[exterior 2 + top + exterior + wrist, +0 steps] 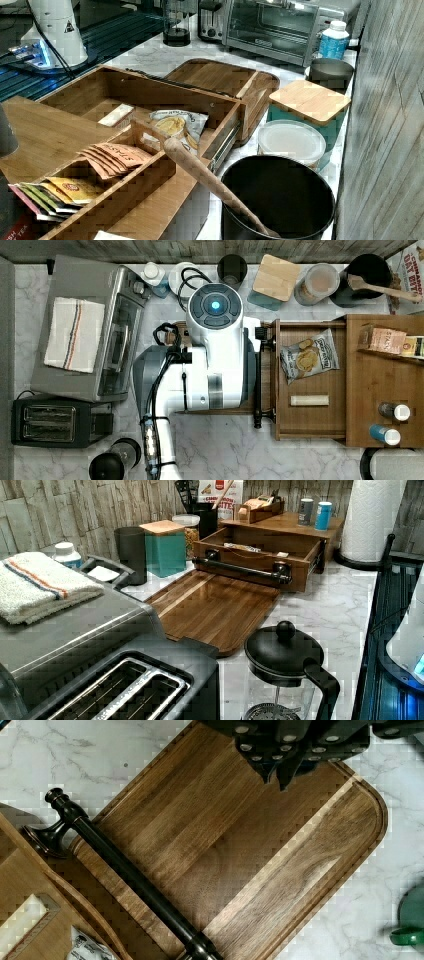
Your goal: Pick up the butter.
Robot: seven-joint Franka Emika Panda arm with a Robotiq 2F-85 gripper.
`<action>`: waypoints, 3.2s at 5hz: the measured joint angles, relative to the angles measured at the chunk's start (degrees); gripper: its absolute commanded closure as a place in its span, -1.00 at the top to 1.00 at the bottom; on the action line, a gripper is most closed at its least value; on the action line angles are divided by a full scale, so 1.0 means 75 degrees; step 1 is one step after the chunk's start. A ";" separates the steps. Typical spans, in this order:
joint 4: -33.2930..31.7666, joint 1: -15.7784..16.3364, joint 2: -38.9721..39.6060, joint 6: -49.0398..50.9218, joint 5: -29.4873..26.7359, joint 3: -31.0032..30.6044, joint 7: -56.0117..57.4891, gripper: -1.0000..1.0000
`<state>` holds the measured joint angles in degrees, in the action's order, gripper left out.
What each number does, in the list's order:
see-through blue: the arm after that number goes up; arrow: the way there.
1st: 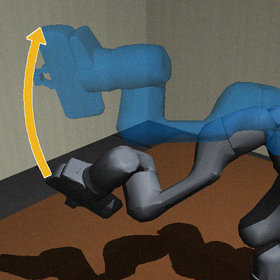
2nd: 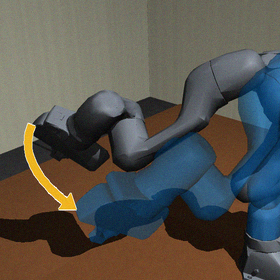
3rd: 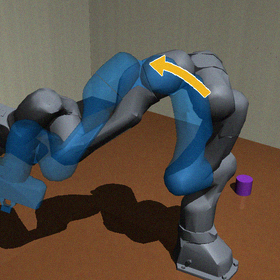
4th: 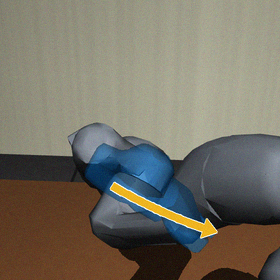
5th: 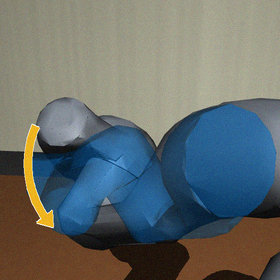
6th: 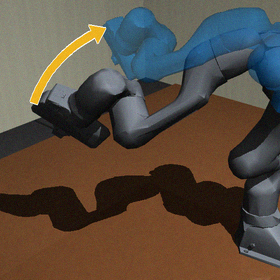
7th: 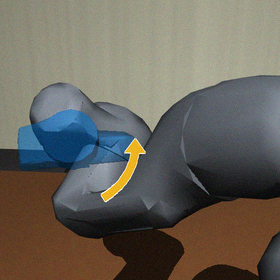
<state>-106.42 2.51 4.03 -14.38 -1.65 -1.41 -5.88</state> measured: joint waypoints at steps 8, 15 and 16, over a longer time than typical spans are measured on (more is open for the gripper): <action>-0.1224 -0.1218 -0.0489 -0.1265 0.0146 0.1587 0.1554 1.00; -0.1895 -0.2437 0.0229 -0.1557 0.0209 0.2103 -0.1295 1.00; -0.2343 -0.2642 0.0262 -0.2197 0.0209 0.2118 -0.0945 1.00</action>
<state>-123.99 -17.30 5.99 -30.86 -0.08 14.48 -12.97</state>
